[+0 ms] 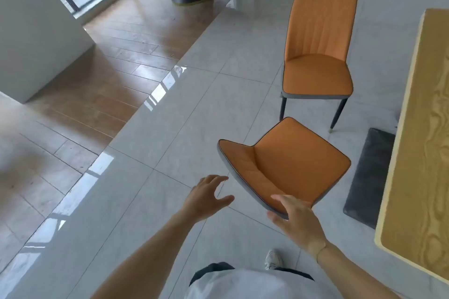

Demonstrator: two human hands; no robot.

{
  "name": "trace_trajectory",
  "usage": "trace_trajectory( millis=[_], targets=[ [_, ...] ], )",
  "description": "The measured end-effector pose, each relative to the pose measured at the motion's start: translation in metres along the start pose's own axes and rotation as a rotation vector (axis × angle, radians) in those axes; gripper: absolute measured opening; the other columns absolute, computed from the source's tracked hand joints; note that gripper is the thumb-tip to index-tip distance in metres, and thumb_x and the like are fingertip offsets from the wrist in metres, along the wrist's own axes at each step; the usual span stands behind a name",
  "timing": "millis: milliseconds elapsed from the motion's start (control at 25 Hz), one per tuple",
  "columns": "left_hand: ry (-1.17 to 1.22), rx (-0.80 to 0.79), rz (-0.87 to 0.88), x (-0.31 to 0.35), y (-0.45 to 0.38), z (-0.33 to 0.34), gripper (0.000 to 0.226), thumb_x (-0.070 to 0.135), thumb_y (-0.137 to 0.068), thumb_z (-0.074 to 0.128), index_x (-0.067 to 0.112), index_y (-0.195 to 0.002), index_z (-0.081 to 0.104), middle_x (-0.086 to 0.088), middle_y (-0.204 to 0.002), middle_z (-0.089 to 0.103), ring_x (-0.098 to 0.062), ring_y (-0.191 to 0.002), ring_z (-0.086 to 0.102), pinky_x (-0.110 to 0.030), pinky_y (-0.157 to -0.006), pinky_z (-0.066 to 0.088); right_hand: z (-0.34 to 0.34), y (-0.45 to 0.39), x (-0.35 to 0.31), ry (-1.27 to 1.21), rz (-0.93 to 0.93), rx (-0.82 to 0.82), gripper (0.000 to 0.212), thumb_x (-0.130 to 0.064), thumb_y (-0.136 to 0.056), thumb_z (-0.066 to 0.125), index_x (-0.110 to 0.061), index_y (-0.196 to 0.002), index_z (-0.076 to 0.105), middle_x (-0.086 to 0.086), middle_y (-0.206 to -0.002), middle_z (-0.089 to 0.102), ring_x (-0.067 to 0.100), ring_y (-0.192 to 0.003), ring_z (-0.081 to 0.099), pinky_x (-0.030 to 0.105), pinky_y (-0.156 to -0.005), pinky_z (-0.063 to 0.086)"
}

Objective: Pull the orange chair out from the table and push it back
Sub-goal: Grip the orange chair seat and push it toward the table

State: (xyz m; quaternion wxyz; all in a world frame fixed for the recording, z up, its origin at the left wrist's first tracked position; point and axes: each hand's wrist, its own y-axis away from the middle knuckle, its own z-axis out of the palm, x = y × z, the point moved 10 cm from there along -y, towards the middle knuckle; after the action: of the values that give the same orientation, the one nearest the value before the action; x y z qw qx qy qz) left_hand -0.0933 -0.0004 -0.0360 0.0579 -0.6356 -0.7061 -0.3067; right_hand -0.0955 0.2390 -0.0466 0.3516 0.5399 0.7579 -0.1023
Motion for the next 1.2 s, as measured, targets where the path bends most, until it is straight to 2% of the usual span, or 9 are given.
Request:
trace_trajectory(
  millis=[160, 320, 440, 520, 640, 840, 960, 1080, 1200],
  targets=[
    [-0.167, 0.061, 0.182, 0.009, -0.046, -0.011, 0.073, 0.066, -0.082, 0.059, 0.035, -0.144, 0.036, 0.007, -0.153, 0.033, -0.016, -0.143, 0.022, -0.043, -0.111, 0.035, 0.02, -0.011, 0.007, -0.037, 0.112, -0.049, 0.061, -0.067, -0.087, 0.047, -0.032, -0.137, 0.046, -0.013, -0.139, 0.05, 0.008, -0.125, 0.046, 0.027, -0.098, 0.046],
    [-0.39, -0.119, 0.397, 0.013, -0.096, 0.006, 0.08, 0.08, -0.078, 0.047, 0.037, -0.143, 0.035, 0.006, -0.155, 0.027, -0.022, -0.147, 0.009, -0.052, -0.118, 0.018, 0.035, -0.021, 0.015, -0.115, 0.333, 0.035, 0.065, -0.074, -0.082, 0.045, -0.035, -0.135, 0.046, -0.016, -0.136, 0.048, 0.006, -0.12, 0.047, 0.028, -0.096, 0.045],
    [-0.473, -0.262, 0.559, 0.012, -0.127, 0.013, 0.084, 0.088, -0.074, 0.036, 0.039, -0.143, 0.035, 0.011, -0.153, 0.031, -0.018, -0.147, 0.012, -0.061, -0.117, 0.008, 0.047, -0.028, 0.012, -0.133, 0.558, 0.145, 0.072, -0.084, -0.075, 0.04, -0.04, -0.131, 0.047, -0.018, -0.133, 0.047, 0.008, -0.121, 0.046, 0.04, -0.1, 0.043],
    [-0.483, -0.301, 0.572, 0.015, -0.134, 0.018, 0.089, 0.093, -0.07, 0.03, 0.04, -0.142, 0.036, 0.014, -0.151, 0.034, -0.017, -0.145, 0.015, -0.065, -0.113, 0.009, 0.055, -0.021, 0.011, -0.141, 0.637, 0.159, 0.075, -0.089, -0.07, 0.035, -0.044, -0.129, 0.044, -0.02, -0.133, 0.042, 0.009, -0.124, 0.042, 0.047, -0.102, 0.038],
    [-0.477, -0.334, 0.625, 0.014, -0.149, 0.021, 0.095, 0.098, -0.064, 0.027, 0.04, -0.138, 0.043, 0.015, -0.148, 0.039, -0.017, -0.14, 0.022, -0.065, -0.11, 0.013, 0.058, -0.022, 0.009, -0.074, 0.755, 0.235, 0.075, -0.09, -0.069, 0.033, -0.045, -0.128, 0.043, -0.019, -0.132, 0.041, 0.013, -0.124, 0.041, 0.049, -0.103, 0.037],
    [-0.459, -0.259, 0.72, 0.02, -0.15, 0.019, 0.087, 0.097, -0.066, 0.027, 0.039, -0.124, 0.054, 0.014, -0.133, 0.053, -0.021, -0.128, 0.039, -0.071, -0.105, 0.019, 0.062, -0.025, 0.019, -0.049, 0.802, 0.132, 0.084, -0.097, -0.061, 0.029, -0.049, -0.129, 0.041, -0.019, -0.132, 0.039, 0.014, -0.125, 0.042, 0.051, -0.104, 0.036],
    [-0.436, -0.23, 0.746, 0.021, -0.15, 0.017, 0.078, 0.096, -0.068, 0.033, 0.04, -0.117, 0.058, 0.016, -0.124, 0.057, -0.02, -0.122, 0.044, -0.072, -0.101, 0.025, 0.064, -0.035, 0.03, -0.091, 0.779, 0.006, 0.093, -0.102, -0.051, 0.03, -0.053, -0.129, 0.036, -0.018, -0.136, 0.036, 0.014, -0.126, 0.04, 0.048, -0.098, 0.044],
    [-0.446, -0.232, 0.738, 0.022, -0.155, 0.015, 0.074, 0.095, -0.069, 0.035, 0.041, -0.114, 0.058, 0.018, -0.121, 0.057, -0.018, -0.12, 0.044, -0.072, -0.1, 0.027, 0.065, -0.045, 0.037, -0.076, 0.746, -0.121, 0.101, -0.104, -0.048, 0.03, -0.054, -0.136, 0.029, -0.02, -0.144, 0.031, 0.012, -0.13, 0.035, 0.048, -0.096, 0.045],
    [-0.444, -0.233, 0.766, 0.02, -0.165, 0.01, 0.072, 0.095, -0.069, 0.036, 0.042, -0.113, 0.058, 0.018, -0.12, 0.058, -0.018, -0.119, 0.046, -0.07, -0.1, 0.029, 0.065, -0.054, 0.034, -0.02, 0.731, -0.053, 0.099, -0.104, -0.05, 0.027, -0.054, -0.135, 0.029, -0.024, -0.142, 0.032, 0.01, -0.127, 0.038, 0.047, -0.092, 0.044]
  ],
)
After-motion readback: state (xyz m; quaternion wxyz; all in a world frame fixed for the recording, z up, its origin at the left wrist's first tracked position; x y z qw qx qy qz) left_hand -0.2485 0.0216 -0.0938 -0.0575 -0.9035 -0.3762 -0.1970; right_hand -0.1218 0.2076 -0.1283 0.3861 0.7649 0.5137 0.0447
